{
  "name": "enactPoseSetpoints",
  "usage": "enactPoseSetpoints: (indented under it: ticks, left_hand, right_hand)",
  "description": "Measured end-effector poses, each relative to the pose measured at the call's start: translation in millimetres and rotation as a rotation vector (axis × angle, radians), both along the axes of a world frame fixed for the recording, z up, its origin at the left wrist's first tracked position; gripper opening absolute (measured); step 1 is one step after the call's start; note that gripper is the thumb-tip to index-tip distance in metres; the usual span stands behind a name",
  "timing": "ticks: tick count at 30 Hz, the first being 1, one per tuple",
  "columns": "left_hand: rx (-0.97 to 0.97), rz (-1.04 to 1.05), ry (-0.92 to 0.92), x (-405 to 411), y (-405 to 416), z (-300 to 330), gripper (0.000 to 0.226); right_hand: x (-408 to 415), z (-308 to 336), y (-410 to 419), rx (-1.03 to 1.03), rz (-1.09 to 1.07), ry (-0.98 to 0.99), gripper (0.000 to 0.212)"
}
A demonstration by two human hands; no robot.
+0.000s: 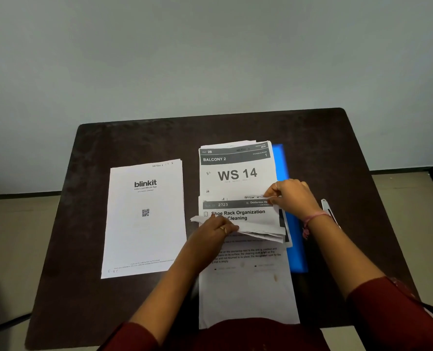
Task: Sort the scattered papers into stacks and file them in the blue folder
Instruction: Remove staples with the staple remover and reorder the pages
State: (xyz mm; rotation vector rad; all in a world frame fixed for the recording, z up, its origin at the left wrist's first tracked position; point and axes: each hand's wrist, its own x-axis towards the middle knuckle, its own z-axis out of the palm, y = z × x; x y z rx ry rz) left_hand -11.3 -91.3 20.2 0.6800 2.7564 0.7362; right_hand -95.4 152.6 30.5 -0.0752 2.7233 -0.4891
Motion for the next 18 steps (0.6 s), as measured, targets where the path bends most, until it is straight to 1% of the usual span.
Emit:
enactPoseSetpoints:
  ticks: [2, 3, 4, 6, 8, 9, 12, 15, 18]
  left_hand:
    - [-0.055, -0.021, 0.014, 2, 0, 6, 0.012]
    - [-0.050, -0.001, 0.014, 3, 0, 9, 0.014]
    - [-0.021, 0.004, 0.000, 3, 1, 11, 0.022]
    - [0.101, 0.063, -0.050, 3, 5, 12, 0.036]
    - [0.186, 0.103, -0.160, 3, 6, 13, 0.041]
    - [0.197, 0.106, -0.148, 3, 5, 12, 0.040]
    - [0.136, -0.024, 0.065, 3, 1, -2, 0.023]
    - [0.102, -0.059, 0.133, 1, 1, -7, 0.026]
    - [0.061, -0.104, 0.161, 1, 0, -11, 0.030]
  right_hand:
    - [4, 1, 1, 0.004, -0.001, 0.013, 0.010]
    - [7, 4, 1, 0.017, 0.003, 0.021, 0.010]
    - [9, 5, 1, 0.030, 0.006, 0.029, 0.010]
    - [14, 10, 0, 0.018, -0.008, 0.035, 0.006]
    - [20, 14, 1, -0.015, -0.023, 0.000, 0.002]
    - [23, 16, 2, -0.053, -0.016, -0.042, 0.001]
    - [34, 22, 4, -0.209, 0.021, -0.181, 0.006]
    - [43, 32, 3, -0.264, 0.080, -0.256, 0.012]
    - [47, 38, 3, -0.314, 0.112, -0.332, 0.015]
